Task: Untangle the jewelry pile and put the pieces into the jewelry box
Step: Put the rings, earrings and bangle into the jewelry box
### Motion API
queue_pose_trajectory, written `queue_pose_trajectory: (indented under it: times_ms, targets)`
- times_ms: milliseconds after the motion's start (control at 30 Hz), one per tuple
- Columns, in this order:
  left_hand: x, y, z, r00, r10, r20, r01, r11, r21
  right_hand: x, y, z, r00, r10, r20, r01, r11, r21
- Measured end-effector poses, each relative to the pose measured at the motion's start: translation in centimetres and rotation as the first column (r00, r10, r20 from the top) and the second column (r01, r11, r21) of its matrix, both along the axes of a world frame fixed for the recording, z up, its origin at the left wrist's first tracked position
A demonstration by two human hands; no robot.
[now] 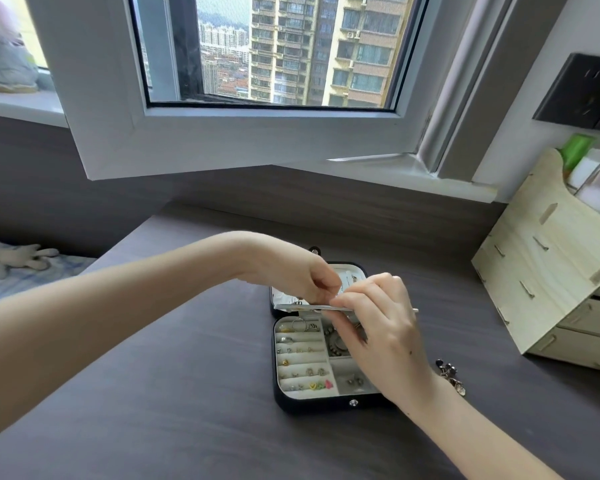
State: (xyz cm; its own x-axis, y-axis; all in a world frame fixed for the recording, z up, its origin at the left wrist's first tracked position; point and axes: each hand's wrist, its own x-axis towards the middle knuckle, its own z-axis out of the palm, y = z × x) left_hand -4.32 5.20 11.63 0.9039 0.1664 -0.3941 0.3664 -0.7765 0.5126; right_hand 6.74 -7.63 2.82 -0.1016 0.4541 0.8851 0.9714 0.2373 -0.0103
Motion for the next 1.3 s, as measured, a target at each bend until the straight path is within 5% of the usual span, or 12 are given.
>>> queue_pose_trajectory:
  times_ms: [233,467,600,700,833,933,1033,1133,1300]
  targets:
    - [0.1,0.0,0.6,0.999,0.031,0.011,-0.032,0.993,0.111,0.1,0.6,0.3,1.000,0.022,-0.016,-0.022,1.000,0.004]
    - [-0.3,-0.3,0.4,0.962,0.227,0.149,-0.222,0.974,-0.055,0.1,0.2,0.5,0.999,0.000,-0.034,-0.001,1.000,-0.016]
    - [-2.1,-0.9,-0.7,0.821,0.364,0.439,-0.340,0.931,-0.137,0.3,1.1,1.4,0.992,-0.074,-0.100,0.070,0.997,-0.042]
    - [-2.9,-1.0,-2.3,0.699,0.296,0.651,-0.333,0.940,-0.070,0.4,2.3,2.2,0.971,-0.133,-0.197,0.112,0.987,-0.116]
    - [-2.2,-0.9,-4.0,0.548,0.292,0.784,-0.409,0.911,-0.053,1.3,1.2,3.3,0.952,-0.106,-0.287,0.058,0.984,-0.170]
    - [-1.6,-0.6,-4.3,0.500,0.307,0.810,-0.461,0.886,-0.051,3.7,-2.1,3.3,0.946,-0.208,-0.249,0.164,0.968,-0.189]
    - [-0.9,0.0,-4.6,0.468,0.357,0.809,-0.512,0.855,-0.081,7.0,-6.1,2.4,0.899,-0.371,-0.232,0.256,0.876,-0.409]
    - [-0.1,0.2,-4.7,0.433,0.388,0.814,-0.532,0.839,-0.117,9.1,-8.9,1.5,0.858,-0.496,-0.135,0.264,0.651,-0.711]
    - [0.5,0.7,-4.8,0.364,0.521,0.772,-0.588,0.771,-0.243,9.4,-10.3,1.1,0.834,-0.551,0.020,0.343,0.490,-0.801]
